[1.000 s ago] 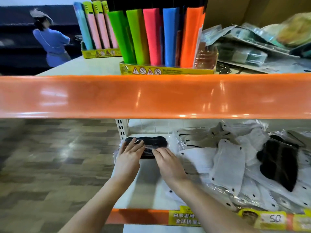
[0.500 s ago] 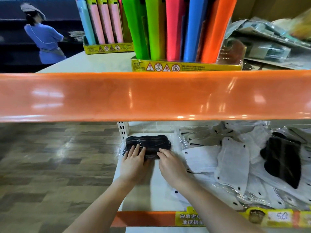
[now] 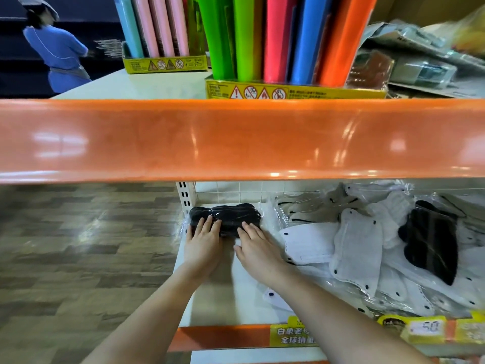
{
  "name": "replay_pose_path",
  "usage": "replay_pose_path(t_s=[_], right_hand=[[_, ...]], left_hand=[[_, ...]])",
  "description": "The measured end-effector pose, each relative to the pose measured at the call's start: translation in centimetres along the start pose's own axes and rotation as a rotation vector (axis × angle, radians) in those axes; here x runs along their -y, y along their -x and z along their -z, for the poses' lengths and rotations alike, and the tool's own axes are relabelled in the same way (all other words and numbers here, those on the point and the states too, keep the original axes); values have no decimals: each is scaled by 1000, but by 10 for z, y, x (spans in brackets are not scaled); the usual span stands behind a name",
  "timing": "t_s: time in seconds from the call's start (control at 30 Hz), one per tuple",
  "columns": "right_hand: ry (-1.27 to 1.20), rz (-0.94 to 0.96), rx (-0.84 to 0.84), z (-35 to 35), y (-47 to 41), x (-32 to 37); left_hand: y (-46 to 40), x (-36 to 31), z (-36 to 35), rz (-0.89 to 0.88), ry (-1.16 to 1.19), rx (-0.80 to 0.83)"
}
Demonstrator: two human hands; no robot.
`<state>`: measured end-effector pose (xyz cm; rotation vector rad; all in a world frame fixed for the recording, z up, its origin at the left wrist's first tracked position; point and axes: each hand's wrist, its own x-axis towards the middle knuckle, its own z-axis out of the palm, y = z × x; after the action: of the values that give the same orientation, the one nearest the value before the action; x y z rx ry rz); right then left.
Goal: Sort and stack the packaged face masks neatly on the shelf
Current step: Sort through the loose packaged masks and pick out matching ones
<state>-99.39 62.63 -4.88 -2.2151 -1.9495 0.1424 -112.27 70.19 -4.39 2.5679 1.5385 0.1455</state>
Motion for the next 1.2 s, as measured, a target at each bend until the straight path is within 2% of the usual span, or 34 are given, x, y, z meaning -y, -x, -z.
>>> replay_pose_path(t_s=[0.2, 0.33, 0.53, 0.6, 0.73, 0.87, 1.03, 1.2], right_hand=[[-38, 5, -28, 8, -1, 3], [-84, 48, -135, 16, 8, -3], [-155, 77, -337, 35, 34, -30], [-143, 57, -339, 48, 45, -49], [-90, -70, -407, 66, 73, -101], [-60, -228, -271, 84, 109, -162], [21, -474, -328, 91, 153, -221], [-73, -680, -91, 88, 181, -263]], left_hand=[[2, -8, 3, 48, -17, 27], [11, -22, 7, 53, -79, -13], [26, -66, 12, -123, 77, -213], [29, -91, 12, -204, 146, -270], [40, -164, 16, -256, 290, -265], [50, -233, 9, -375, 254, -187], [62, -300, -15, -442, 238, -72], [68, -346, -27, -492, 287, -50]])
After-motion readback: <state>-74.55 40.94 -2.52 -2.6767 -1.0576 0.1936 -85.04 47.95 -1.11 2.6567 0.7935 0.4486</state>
